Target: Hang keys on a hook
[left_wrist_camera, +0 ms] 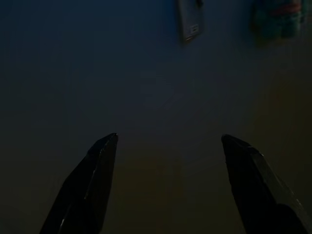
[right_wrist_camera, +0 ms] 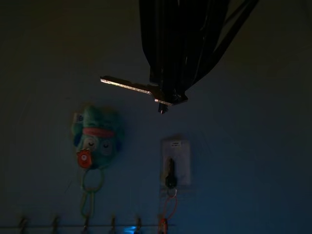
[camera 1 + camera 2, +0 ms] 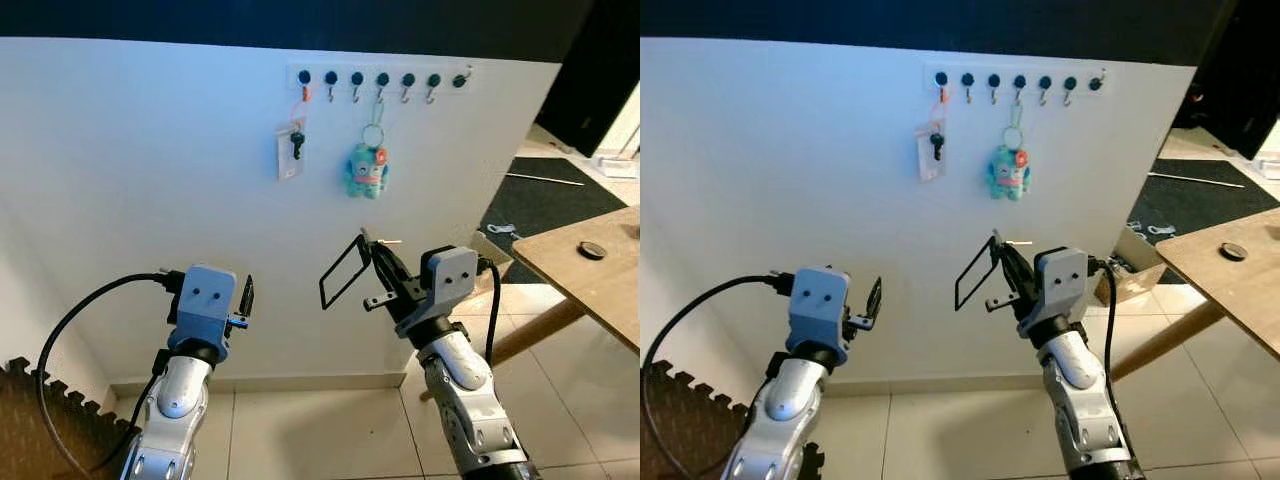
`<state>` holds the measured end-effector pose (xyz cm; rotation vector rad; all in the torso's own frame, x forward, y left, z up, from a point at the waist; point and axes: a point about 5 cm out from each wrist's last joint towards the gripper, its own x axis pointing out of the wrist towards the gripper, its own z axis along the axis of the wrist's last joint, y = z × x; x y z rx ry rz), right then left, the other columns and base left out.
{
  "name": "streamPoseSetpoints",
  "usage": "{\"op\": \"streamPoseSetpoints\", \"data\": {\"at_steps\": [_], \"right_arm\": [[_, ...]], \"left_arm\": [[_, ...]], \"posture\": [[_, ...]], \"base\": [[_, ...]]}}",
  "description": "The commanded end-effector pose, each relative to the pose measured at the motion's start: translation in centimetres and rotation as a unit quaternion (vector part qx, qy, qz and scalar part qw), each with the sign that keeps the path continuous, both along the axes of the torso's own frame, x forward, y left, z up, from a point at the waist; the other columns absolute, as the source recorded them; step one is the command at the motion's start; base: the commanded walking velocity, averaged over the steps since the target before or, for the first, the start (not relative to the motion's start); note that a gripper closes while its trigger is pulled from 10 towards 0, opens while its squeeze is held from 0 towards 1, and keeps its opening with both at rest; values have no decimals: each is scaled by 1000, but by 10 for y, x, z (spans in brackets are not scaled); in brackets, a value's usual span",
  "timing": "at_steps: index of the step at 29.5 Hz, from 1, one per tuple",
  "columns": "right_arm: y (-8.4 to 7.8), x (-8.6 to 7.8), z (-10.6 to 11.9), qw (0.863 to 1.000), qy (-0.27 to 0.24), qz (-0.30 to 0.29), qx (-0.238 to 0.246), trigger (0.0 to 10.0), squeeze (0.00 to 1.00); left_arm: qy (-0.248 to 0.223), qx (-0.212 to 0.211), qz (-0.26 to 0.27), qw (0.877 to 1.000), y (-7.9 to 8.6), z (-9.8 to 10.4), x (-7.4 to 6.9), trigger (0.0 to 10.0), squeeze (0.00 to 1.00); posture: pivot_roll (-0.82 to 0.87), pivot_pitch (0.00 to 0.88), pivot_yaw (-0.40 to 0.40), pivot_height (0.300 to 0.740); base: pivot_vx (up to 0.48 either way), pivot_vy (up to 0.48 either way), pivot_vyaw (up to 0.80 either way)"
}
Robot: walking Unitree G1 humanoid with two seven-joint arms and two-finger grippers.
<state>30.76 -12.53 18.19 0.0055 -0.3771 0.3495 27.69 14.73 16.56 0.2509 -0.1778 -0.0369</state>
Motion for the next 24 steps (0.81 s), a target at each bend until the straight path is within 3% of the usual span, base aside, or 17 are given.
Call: {"op": "streamPoseSetpoints", "data": {"at_steps": [1,14,15,17,18,19,20,21,22,23,24], "right_arm": [[-5,0,2,1000,-3,-9,0,10000,0],[-15,16,23,998,-23,-61,21,10000,0],[-21,24,26,993,1,-92,73,10000,0],[-21,24,26,993,1,-92,73,10000,0],[-25,30,28,987,19,-112,111,10000,0],[-32,45,18,975,98,-146,133,10000,0],[-32,45,18,975,98,-146,133,10000,0],[-21,53,11,985,104,-133,-37,10000,0],[-25,56,-4,977,174,-126,3,10000,0],[-25,56,-4,977,174,-126,3,10000,0],[-30,56,-16,972,193,-131,-28,10000,0]], "left_arm": [[15,8,5,1000,2,-6,-1,10000,0],[17,10,8,1000,4,-6,0,10000,0],[18,10,8,1000,3,-6,0,10000,0],[18,10,8,1000,3,-6,0,10000,0],[18,10,7,1000,3,-7,0,10000,0],[19,11,6,1000,3,-7,0,10000,0],[19,11,6,1000,3,-7,0,10000,0],[19,11,5,1000,2,-7,0,10000,0],[18,11,6,1000,2,-6,0,10000,0],[18,11,6,1000,2,-6,0,10000,0],[17,10,8,1000,2,-6,-1,10000,0]], "posture": [[130,111,-36,740],[130,111,-30,740],[127,112,-27,740],[127,112,-27,740],[127,112,-27,740],[127,111,-28,740],[127,111,-28,740],[130,111,-32,740],[143,115,-38,740],[143,115,-38,740],[143,115,-38,740]], "base": [[0,0,0],[0,0,0],[0,0,0],[0,0,0],[0,0,0],[0,0,0],[0,0,0],[0,0,0],[0,0,0],[0,0,0],[0,0,0]]}}
